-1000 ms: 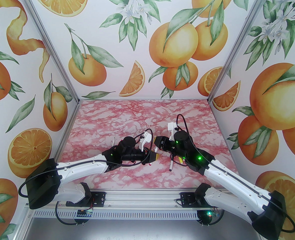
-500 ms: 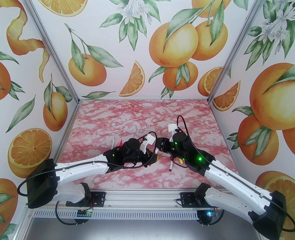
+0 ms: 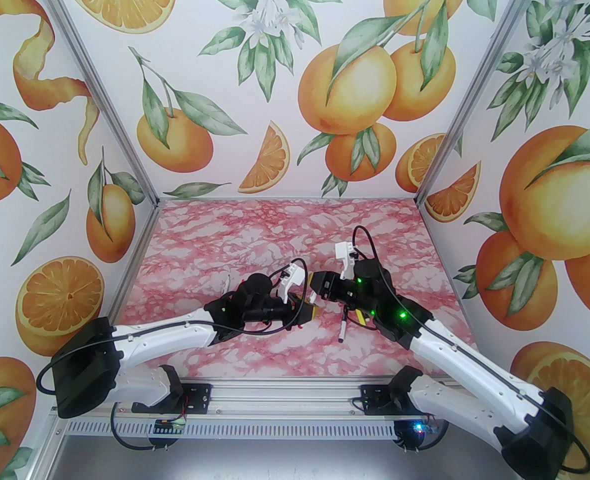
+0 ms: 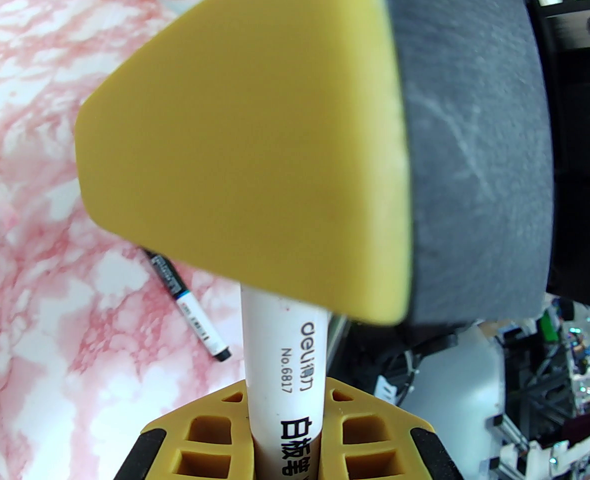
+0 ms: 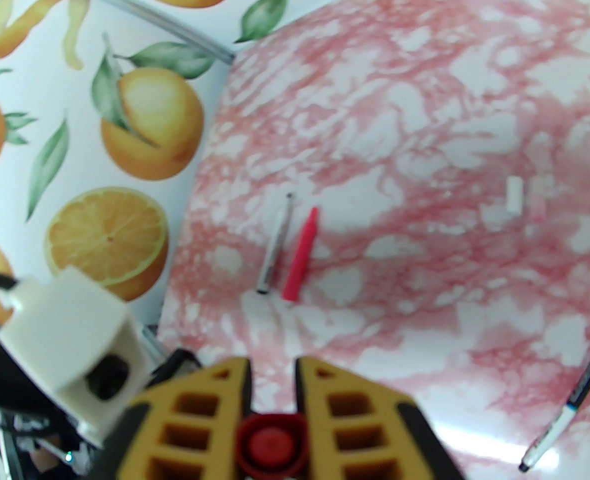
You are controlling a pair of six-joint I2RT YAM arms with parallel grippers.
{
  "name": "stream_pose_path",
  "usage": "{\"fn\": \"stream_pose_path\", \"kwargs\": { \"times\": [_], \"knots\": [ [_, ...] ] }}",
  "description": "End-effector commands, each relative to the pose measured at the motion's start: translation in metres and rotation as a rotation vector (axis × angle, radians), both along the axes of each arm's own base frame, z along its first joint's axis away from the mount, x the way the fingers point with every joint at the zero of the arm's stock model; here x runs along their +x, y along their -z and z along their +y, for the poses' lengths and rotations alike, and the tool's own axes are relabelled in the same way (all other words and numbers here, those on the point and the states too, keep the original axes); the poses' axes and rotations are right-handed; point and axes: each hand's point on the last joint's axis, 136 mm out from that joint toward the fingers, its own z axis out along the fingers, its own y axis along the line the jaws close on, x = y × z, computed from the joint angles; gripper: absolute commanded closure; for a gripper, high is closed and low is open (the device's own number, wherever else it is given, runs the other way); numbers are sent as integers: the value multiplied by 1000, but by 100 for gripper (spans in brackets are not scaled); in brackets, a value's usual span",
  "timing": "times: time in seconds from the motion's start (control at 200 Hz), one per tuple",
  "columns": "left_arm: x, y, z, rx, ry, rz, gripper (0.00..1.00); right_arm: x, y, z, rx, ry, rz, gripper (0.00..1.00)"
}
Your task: Open the pen caps
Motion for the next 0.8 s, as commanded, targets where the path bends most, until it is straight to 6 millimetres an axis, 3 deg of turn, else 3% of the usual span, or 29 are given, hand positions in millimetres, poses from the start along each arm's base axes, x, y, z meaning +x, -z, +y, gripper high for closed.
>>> {"fn": "stream_pose_path", "kwargs": {
  "times": [0.0,0.38,0.595,0.796],
  "knots": [
    [-38,9,7,6,159,67,100,19,-54,-3,92,-2,-193,88],
    [-34,-1,25,-20,155,72,100,21,-67,-2,67,-47,-252,88],
    [-18,0,30,54,37,4,100,42,-58,-23,24,138,-185,89],
    [-6,12,30,246,-84,-105,100,56,-47,-34,-18,253,-113,90]
  ]
}}
